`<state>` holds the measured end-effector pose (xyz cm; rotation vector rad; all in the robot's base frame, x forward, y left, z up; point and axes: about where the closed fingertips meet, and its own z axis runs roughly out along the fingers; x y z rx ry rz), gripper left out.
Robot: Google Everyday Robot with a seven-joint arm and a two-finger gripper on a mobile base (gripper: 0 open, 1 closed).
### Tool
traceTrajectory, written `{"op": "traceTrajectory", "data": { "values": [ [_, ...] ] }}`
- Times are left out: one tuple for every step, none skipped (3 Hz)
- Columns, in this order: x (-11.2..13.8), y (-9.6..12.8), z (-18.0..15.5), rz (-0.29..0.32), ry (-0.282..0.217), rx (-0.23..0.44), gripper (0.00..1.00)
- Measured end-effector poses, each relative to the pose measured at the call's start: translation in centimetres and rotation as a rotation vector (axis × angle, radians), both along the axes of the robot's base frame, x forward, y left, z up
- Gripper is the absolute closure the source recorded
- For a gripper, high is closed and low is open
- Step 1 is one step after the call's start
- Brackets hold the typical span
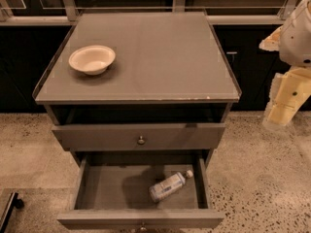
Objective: Pick blue plastic bottle from middle drawer and place on counter
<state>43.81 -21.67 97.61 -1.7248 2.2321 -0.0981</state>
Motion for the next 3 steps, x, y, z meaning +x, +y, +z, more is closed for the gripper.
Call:
{"op": "traceTrajectory", "data": {
  "values": [
    [0.0,0.0,0.0,0.000,0.000,0.000,0.00],
    [0.0,-0.4,-1.2,0.017,-0.018,0.037,0.00],
    [0.3,-1.7,-6.1,0.043,-0.024,0.134,0.00]
  ]
}}
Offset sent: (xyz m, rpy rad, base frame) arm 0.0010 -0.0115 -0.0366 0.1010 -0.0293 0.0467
